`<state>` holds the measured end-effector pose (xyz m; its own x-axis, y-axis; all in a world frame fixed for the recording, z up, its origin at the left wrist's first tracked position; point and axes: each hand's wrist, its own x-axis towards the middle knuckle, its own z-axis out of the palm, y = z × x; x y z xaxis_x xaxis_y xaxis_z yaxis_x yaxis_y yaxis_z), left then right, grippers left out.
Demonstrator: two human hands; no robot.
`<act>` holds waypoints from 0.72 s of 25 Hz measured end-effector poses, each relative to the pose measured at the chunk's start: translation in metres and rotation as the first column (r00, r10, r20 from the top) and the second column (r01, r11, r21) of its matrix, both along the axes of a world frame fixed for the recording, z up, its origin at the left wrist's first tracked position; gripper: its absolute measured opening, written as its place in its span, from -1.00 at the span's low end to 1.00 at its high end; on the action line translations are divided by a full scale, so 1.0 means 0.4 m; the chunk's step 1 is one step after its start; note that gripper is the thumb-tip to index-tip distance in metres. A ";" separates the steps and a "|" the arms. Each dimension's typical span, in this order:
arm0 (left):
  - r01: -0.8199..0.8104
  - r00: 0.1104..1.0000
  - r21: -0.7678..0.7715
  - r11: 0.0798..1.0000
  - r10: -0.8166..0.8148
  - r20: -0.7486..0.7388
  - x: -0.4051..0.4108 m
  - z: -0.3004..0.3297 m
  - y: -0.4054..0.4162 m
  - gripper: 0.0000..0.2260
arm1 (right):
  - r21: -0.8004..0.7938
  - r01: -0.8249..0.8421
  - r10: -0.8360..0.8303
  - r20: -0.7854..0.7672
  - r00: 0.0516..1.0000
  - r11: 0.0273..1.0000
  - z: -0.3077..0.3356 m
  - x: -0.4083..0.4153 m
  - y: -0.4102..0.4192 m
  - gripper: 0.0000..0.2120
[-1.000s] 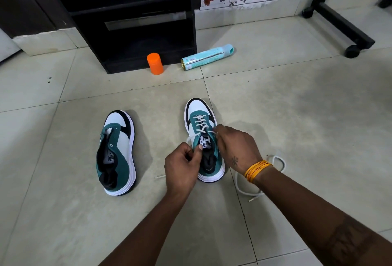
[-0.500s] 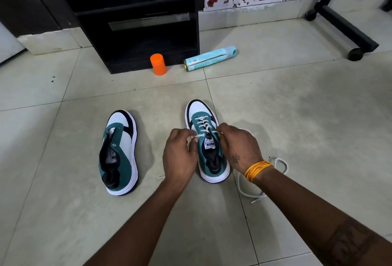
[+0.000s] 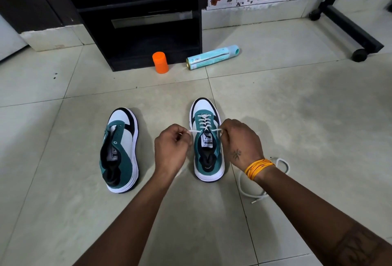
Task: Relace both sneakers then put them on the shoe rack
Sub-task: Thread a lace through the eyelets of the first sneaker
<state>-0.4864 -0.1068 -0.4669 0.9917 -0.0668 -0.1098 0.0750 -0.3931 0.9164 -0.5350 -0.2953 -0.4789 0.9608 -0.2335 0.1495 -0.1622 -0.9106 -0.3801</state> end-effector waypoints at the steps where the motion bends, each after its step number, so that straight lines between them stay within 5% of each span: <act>1: 0.004 1.000 -0.016 1.000 -0.004 -0.015 0.003 0.014 0.001 -0.86 | 0.103 0.039 -0.037 -0.020 0.999 0.994 0.012 -0.001 0.000 -0.90; 5: 0.037 0.991 -0.147 0.988 -0.055 -0.122 0.015 0.097 0.001 -0.91 | 0.693 0.162 -0.119 -0.110 0.987 0.703 0.103 -0.007 0.014 -0.90; 12: 0.144 0.973 -0.350 0.926 -0.197 -0.121 0.029 0.258 -0.022 -0.77 | 0.934 0.075 -0.037 -0.067 0.997 0.349 0.279 -0.009 0.014 -0.74; 15: 0.221 0.962 -0.316 0.923 -0.260 -0.087 0.036 0.292 -0.020 -0.68 | 0.906 0.062 -0.043 -0.049 0.998 0.419 0.292 -0.005 0.001 -0.75; 18: 0.246 0.967 -0.179 0.953 -0.254 -0.024 0.047 0.286 -0.016 -0.80 | 0.770 0.034 -0.060 0.006 0.998 0.638 0.281 -0.001 -0.005 -0.82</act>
